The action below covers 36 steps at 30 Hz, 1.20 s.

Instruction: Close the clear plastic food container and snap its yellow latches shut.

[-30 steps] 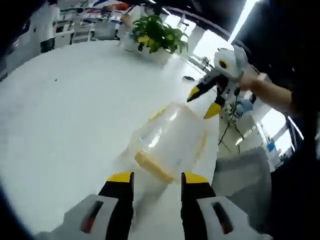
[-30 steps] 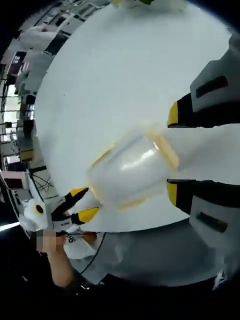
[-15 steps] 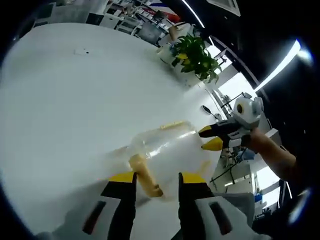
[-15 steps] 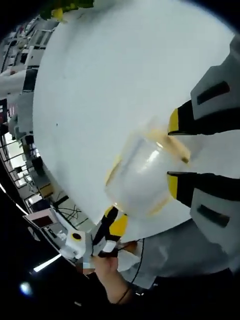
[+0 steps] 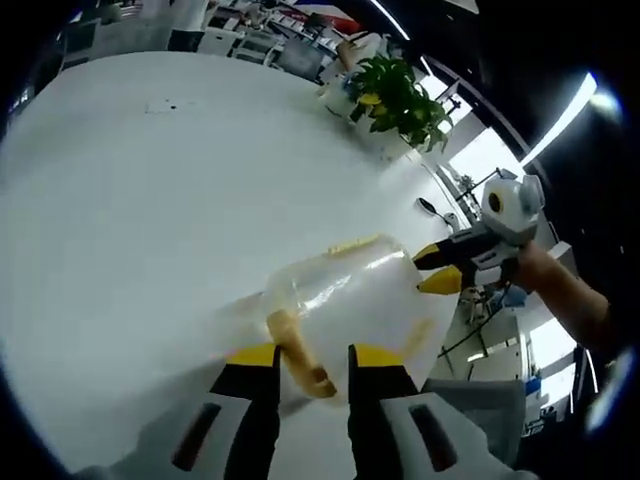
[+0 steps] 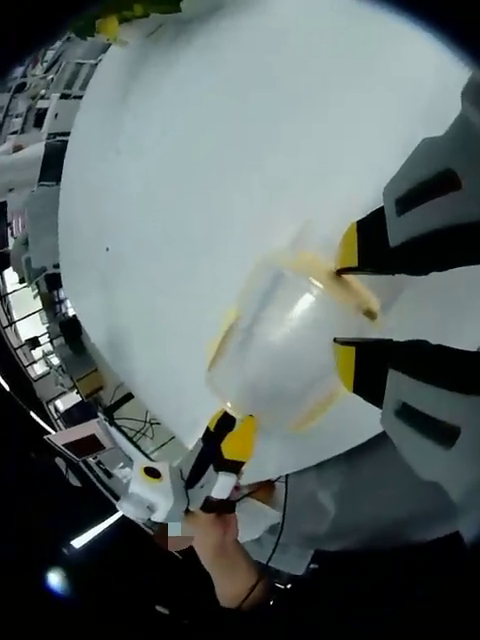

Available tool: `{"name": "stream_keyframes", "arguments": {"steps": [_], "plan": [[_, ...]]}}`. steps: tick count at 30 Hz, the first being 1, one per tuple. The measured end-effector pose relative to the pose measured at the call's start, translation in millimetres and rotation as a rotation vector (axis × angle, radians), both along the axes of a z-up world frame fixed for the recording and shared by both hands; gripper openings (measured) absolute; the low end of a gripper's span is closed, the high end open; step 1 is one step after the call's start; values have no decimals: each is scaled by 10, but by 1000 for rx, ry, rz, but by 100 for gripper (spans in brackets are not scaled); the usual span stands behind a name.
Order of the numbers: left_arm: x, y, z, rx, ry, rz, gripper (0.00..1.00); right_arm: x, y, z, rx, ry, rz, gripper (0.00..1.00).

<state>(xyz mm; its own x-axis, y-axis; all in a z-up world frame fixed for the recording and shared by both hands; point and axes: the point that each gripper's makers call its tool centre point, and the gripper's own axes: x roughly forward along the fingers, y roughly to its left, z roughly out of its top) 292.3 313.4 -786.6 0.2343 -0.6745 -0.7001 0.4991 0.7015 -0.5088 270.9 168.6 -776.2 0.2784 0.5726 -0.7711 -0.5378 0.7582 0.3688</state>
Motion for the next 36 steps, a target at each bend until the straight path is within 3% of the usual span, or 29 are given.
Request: {"name": "stream_keyframes", "arguments": {"steps": [1,2,4,7,18,21,28,30,31,34,36], "plan": [[12,-16,10,-11,-4,5,20,-57,0,-13,4,27,11,19],[32,-59,-1,-6,11,50,20,-23,10,-14,14,15,-8,19],[70,-117,17,-8,-5,17,20,-28,14,-7,21,18,3,18],[32,-22,-1,-16,20,15,20,-32,16,-9,25,43,-6,18],[-7,172,0,12,12,14,22,-168,192,-20,43,94,-19,17],[-31,256,-1,20,16,39,23,-198,267,-22,74,89,-65,18],[-92,367,4,31,15,51,23,-210,335,-24,96,54,-64,20],[-78,364,26,34,-34,30,23,-190,330,-16,82,29,-44,21],[-70,369,43,51,-77,-1,23,-169,322,-3,46,-26,11,21],[-87,352,99,69,-93,-13,29,-79,266,47,-62,-144,107,21],[13,434,125,151,-187,-38,36,-12,294,111,-89,-203,154,25]]}}
